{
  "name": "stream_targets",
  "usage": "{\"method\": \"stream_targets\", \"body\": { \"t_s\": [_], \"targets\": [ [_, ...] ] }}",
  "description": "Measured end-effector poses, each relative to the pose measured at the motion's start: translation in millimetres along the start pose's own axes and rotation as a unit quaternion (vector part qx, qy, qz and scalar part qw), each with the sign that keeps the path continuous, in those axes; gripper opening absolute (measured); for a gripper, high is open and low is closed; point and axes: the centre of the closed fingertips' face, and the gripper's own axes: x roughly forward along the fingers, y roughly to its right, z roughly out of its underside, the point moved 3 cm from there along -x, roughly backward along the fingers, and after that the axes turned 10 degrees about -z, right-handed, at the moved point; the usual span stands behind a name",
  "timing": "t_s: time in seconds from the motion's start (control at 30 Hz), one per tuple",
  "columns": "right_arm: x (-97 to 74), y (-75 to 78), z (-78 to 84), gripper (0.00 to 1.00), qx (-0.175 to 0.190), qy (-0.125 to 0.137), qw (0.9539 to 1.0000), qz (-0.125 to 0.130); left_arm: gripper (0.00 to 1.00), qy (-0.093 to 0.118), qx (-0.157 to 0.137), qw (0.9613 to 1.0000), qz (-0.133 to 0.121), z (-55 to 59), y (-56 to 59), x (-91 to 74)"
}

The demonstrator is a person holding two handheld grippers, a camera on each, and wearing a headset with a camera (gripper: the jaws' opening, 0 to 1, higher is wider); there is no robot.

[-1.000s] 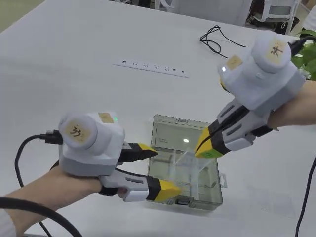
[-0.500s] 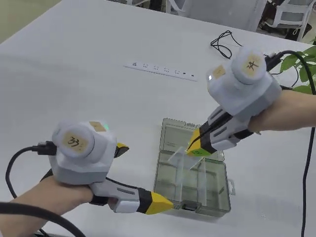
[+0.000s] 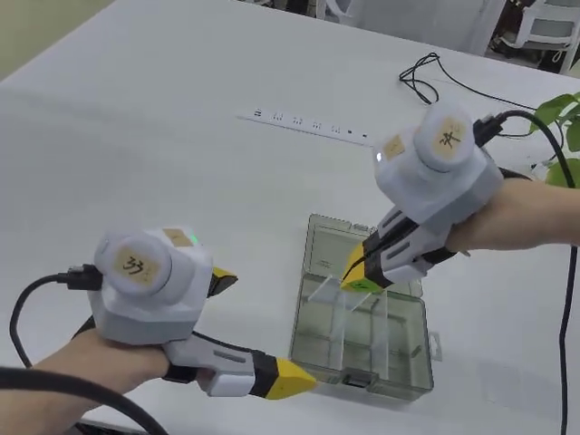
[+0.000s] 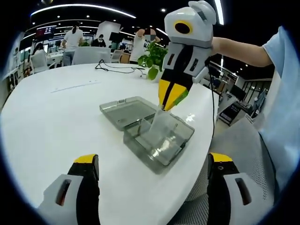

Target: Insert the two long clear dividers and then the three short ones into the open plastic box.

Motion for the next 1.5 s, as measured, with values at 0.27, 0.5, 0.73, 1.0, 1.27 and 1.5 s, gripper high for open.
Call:
{"method": "stream_targets", "body": {
  "t_s": [0.27, 0.5, 0.73, 1.0, 1.27, 1.5],
  "targets": [
    [2.2, 3.8, 4.5, 0.02, 0.004, -0.001, 1.0000, -0.003, 0.97, 0.001, -0.005, 1.0000, 0.003, 0.1, -0.3, 0.2],
    [5.5, 6.1, 7.4, 0.02, -0.003, -0.007, 1.0000, -0.002, 0.95, 0.001, -0.006, 1.0000, 0.005, 0.7, -0.4, 0.2],
    [12.0, 3.2, -1.2, 0.02, 0.001, -0.015, 0.9999, -0.002, 0.95, 0.000, -0.008, 0.9999, 0.007, 1.5, 0.6, 1.4],
    [21.7, 5.5, -2.1, 0.02, -0.008, -0.042, 0.9991, -0.002, 0.94, 0.000, -0.009, 0.9999, 0.006, 2.4, 0.2, 0.4],
    [29.3, 7.6, -2.5, 0.02, -0.006, -0.042, 0.9991, 0.008, 0.94, 0.000, -0.010, 0.9999, 0.008, 2.6, 1.3, 0.6],
    [34.7, 8.4, -1.6, 0.02, -0.006, -0.032, 0.9994, 0.015, 0.93, 0.000, -0.009, 0.9999, 0.008, 2.7, 1.2, 0.7]
  ]
}}
